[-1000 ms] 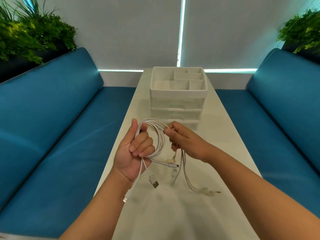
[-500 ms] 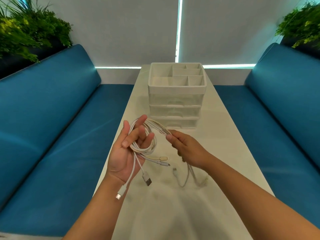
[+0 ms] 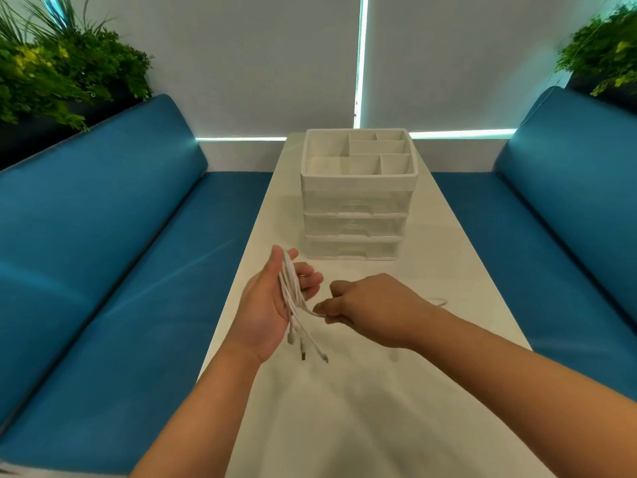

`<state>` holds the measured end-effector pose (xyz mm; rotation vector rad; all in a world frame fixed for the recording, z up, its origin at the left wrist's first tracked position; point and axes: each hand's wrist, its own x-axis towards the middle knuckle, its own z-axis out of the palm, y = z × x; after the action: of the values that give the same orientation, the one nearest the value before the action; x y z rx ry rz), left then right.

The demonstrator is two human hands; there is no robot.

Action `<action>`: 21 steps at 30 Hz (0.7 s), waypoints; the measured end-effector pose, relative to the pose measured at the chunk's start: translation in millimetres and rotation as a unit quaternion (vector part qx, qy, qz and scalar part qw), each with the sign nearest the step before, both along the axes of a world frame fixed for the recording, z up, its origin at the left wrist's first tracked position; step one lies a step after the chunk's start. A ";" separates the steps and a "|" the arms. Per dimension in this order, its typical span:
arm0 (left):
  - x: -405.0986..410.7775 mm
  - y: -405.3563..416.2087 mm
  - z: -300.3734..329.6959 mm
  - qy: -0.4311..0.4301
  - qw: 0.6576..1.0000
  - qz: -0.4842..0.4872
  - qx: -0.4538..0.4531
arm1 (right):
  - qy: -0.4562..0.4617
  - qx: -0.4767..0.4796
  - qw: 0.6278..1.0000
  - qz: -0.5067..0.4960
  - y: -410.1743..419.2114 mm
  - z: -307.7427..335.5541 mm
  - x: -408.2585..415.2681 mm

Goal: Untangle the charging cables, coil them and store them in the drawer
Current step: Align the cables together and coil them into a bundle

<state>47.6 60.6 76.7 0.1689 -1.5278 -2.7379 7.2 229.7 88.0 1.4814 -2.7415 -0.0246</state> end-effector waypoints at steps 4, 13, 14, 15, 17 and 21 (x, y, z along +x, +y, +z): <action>3.6 15.0 4.0 0.004 0.990 -0.048 -0.135 | -0.003 0.041 0.997 0.060 -3.6 20.1 6.6; 1.2 23.7 11.4 -0.064 0.917 -0.200 -0.340 | -0.093 0.009 0.994 0.057 0.6 35.5 -1.9; 2.2 26.3 13.3 -0.062 0.915 -0.218 -0.334 | -0.087 0.007 0.995 0.056 0.9 36.7 -2.8; 1.6 26.9 12.4 -0.063 0.918 -0.229 -0.317 | -0.071 0.007 0.996 0.057 1.1 37.1 -3.2; -0.2 26.2 11.7 -0.067 0.923 -0.248 -0.285 | -0.051 -0.004 0.997 0.050 1.8 34.5 -4.3; -4.5 23.0 13.4 -0.088 0.919 -0.278 -0.265 | -0.069 -0.056 0.996 0.025 4.5 29.6 -7.0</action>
<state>43.1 83.6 90.1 -0.0362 -2.6541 -2.5599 0.2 234.1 117.7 1.5757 -2.7567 0.2377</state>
